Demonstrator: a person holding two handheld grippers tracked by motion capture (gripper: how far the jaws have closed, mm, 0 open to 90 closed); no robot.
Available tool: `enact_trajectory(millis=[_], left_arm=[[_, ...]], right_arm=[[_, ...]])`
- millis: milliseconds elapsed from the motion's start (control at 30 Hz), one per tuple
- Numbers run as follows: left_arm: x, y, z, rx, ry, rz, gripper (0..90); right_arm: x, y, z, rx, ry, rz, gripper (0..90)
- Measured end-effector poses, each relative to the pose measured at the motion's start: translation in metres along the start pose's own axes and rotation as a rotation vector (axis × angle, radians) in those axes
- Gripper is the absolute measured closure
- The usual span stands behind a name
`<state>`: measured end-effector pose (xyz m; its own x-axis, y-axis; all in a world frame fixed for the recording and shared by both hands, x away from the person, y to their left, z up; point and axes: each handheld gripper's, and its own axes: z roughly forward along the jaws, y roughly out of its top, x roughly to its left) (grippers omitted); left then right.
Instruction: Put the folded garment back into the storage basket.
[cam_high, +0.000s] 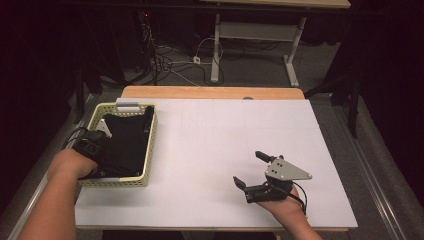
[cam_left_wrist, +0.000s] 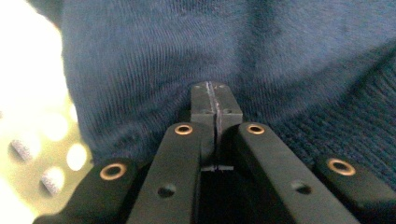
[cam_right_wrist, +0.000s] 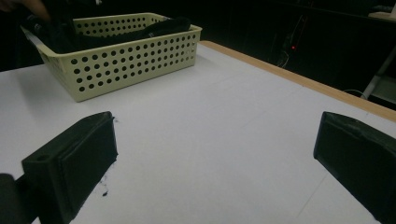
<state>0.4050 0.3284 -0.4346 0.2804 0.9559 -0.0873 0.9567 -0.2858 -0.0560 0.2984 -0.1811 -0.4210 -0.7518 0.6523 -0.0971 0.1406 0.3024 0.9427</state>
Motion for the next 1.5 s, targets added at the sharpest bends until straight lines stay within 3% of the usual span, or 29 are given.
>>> enact_trajectory(millis=[133,267,367,500,733,867,967,1067,1200,1433,1500], left_arm=[[0.001,0.008,0.014,0.017,0.001,0.016,87.5],[0.005,0.006,0.012,-0.001,-0.024,0.013,87.5],[0.004,0.003,0.007,-0.017,-0.01,0.017,87.5],[-0.001,-0.001,-0.012,-0.053,-0.002,0.012,87.5],[-0.019,-0.004,-0.064,-0.127,0.036,0.026,87.6],[-0.034,0.002,-0.089,-0.176,0.035,0.045,87.6],[-0.045,0.014,-0.099,-0.234,0.011,0.067,87.5],[-0.05,0.03,-0.096,-0.285,-0.01,0.074,87.5],[-0.048,0.057,-0.076,-0.32,-0.021,0.062,87.5],[-0.044,0.099,-0.034,-0.339,-0.027,0.06,87.5],[-0.041,0.106,-0.022,-0.341,-0.052,0.044,87.5]], right_arm=[[-0.001,-0.001,-0.001,-0.002,0.004,-0.001,0.7],[-0.002,-0.002,0.0,0.001,0.001,0.007,0.7],[-0.003,-0.001,-0.001,-0.001,0.001,0.01,0.7],[-0.003,-0.001,-0.003,-0.005,-0.003,0.013,0.7],[-0.005,-0.001,-0.006,-0.008,-0.014,0.015,0.7],[-0.005,-0.001,-0.007,-0.009,-0.011,0.01,0.7],[-0.004,0.0,-0.008,-0.012,-0.01,0.011,0.7],[-0.005,0.0,-0.008,-0.016,-0.011,0.011,0.7],[-0.007,-0.001,-0.008,-0.016,-0.015,0.019,0.7],[-0.011,-0.01,-0.005,0.014,-0.029,0.025,0.7],[-0.013,-0.012,-0.006,0.023,-0.036,0.032,0.7]])
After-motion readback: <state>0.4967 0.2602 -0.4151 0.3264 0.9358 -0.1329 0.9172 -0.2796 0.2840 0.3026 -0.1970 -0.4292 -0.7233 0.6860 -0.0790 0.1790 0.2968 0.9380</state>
